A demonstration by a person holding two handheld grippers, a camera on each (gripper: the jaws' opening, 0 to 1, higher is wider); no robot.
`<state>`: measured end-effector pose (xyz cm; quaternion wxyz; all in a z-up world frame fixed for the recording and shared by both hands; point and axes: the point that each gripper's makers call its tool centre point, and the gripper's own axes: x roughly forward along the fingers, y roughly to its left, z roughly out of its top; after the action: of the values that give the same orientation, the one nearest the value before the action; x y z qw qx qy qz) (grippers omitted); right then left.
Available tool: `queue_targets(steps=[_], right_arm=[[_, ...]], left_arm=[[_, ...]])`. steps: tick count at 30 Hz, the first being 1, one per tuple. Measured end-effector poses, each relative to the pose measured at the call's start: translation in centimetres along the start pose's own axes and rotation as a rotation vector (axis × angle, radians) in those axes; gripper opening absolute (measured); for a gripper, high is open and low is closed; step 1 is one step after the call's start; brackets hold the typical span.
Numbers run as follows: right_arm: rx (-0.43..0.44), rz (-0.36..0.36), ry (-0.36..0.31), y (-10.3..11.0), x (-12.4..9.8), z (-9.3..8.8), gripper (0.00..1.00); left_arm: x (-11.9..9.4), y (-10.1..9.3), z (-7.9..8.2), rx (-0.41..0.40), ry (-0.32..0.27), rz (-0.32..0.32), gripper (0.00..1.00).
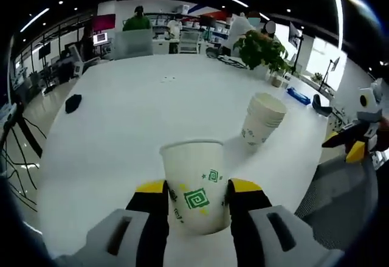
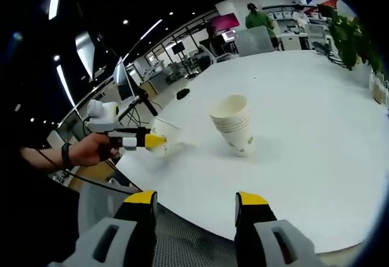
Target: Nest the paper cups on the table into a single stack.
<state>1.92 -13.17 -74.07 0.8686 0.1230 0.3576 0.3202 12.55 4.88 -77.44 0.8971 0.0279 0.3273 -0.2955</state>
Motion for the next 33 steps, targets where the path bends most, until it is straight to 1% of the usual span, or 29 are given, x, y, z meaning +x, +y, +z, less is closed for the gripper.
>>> queue_targets(steps=[3, 5, 7, 8, 9, 12, 13, 14, 15, 16, 18, 21, 24, 25, 27, 30, 31, 33], right_arm=[[-0.025, 0.022, -0.003, 0.4, 0.8, 0.8, 0.50], [-0.044, 0.040, 0.000, 1.1, 1.2, 1.6, 0.50], [-0.056, 0.055, -0.003, 1.7, 1.6, 2.3, 0.50], [-0.058, 0.059, -0.004, 1.8, 1.7, 2.4, 0.50], [-0.067, 0.079, -0.010, 2.4, 2.3, 3.2, 0.50], [-0.096, 0.107, -0.011, 3.5, 3.2, 4.3, 0.49], [-0.103, 0.116, -0.011, 3.8, 3.4, 4.5, 0.49], [-0.106, 0.126, -0.013, 4.3, 3.8, 4.9, 0.49], [-0.107, 0.134, -0.016, 4.5, 4.0, 5.1, 0.49], [-0.103, 0.155, -0.024, 5.1, 4.5, 5.6, 0.49], [-0.099, 0.181, -0.030, 5.9, 5.2, 6.1, 0.48], [-0.113, 0.207, -0.018, 6.8, 6.0, 6.3, 0.48], [-0.119, 0.212, 0.001, 7.2, 6.6, 5.8, 0.47], [-0.118, 0.207, 0.008, 7.1, 6.8, 5.6, 0.45], [-0.118, 0.207, 0.029, 6.8, 7.2, 5.0, 0.40], [-0.116, 0.224, 0.045, 6.8, 7.4, 4.6, 0.33], [-0.115, 0.229, 0.048, 6.9, 7.4, 4.5, 0.32], [-0.108, 0.238, 0.057, 7.1, 7.2, 4.2, 0.29]], left_arm=[[-0.1, -0.2, 0.0, -0.001, -0.009, -0.006, 0.38], [-0.3, -0.9, 0.1, 0.017, -0.012, -0.014, 0.38], [-0.6, -2.1, 0.2, 0.040, -0.013, -0.026, 0.38], [-0.6, -2.3, 0.2, 0.043, -0.014, -0.028, 0.38], [-0.8, -3.1, 0.5, 0.071, -0.023, -0.043, 0.38], [-0.8, -3.9, 0.7, 0.109, -0.037, -0.065, 0.38], [-1.0, -4.6, 0.8, 0.122, -0.036, -0.074, 0.38], [-1.1, -5.3, 0.6, 0.147, -0.025, -0.088, 0.38], [-1.0, -5.5, 0.5, 0.175, -0.024, -0.098, 0.38], [-1.0, -6.0, 0.3, 0.224, -0.021, -0.110, 0.38], [-1.1, -7.3, 0.0, 0.271, -0.013, -0.135, 0.38], [-1.2, -8.6, -0.2, 0.261, -0.011, -0.169, 0.38], [-1.1, -9.2, -0.2, 0.277, -0.013, -0.185, 0.38], [-1.1, -9.8, -0.1, 0.278, -0.017, -0.195, 0.38], [-1.1, -10.4, 0.1, 0.287, -0.024, -0.209, 0.38], [-1.0, -11.0, 0.1, 0.317, -0.027, -0.230, 0.38], [-1.2, -12.1, 0.3, 0.333, -0.029, -0.240, 0.38], [-1.3, -12.6, 0.2, 0.347, -0.025, -0.253, 0.38]])
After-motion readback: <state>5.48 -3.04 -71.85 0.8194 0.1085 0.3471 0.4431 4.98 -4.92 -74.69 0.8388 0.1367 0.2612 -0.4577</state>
